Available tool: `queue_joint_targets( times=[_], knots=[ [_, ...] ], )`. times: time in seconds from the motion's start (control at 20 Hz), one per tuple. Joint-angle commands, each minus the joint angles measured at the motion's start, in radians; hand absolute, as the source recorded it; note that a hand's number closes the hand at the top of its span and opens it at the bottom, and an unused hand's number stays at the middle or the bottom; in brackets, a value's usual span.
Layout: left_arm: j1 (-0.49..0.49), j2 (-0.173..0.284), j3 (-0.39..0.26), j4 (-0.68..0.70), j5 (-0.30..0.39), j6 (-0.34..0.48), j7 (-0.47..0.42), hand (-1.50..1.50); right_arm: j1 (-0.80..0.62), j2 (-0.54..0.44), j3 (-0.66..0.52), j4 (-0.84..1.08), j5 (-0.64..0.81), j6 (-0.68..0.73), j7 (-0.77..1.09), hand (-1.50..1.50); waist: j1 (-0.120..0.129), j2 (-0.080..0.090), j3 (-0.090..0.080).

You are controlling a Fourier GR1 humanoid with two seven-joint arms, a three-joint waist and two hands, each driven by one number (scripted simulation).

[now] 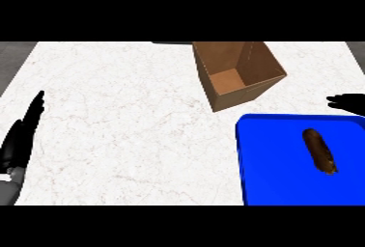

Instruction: Pick the sweet potato from the tray and place it in the cardboard box

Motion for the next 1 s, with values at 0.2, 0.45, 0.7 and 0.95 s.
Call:
queue_joint_targets(
  times=[0.2, 0.45, 0.7, 0.95],
  knots=[
    [0.030, -0.061, -0.010, 0.023, -0.031, 0.019, -0.034, 0.00, -0.156, 0.095, 0.198, -0.005, 0.277, 0.125, 0.174, -1.50, -0.006, -0.003, -0.001],
    [0.025, -0.042, 0.046, 0.028, -0.029, -0.023, -0.037, 0.00, -0.198, 0.204, 0.218, 0.064, 0.361, 0.198, 0.221, -1.50, -0.024, -0.007, 0.000],
    [0.003, -0.055, 0.079, 0.076, -0.065, -0.056, -0.039, 0.00, -0.199, 0.235, 0.190, 0.124, 0.468, 0.130, 0.201, -1.50, -0.036, -0.008, 0.000],
    [0.027, -0.091, 0.105, 0.056, -0.100, -0.057, -0.055, 0.00, -0.181, 0.271, 0.156, 0.169, 0.533, 0.104, 0.154, -1.50, -0.038, -0.009, 0.000]
  ],
)
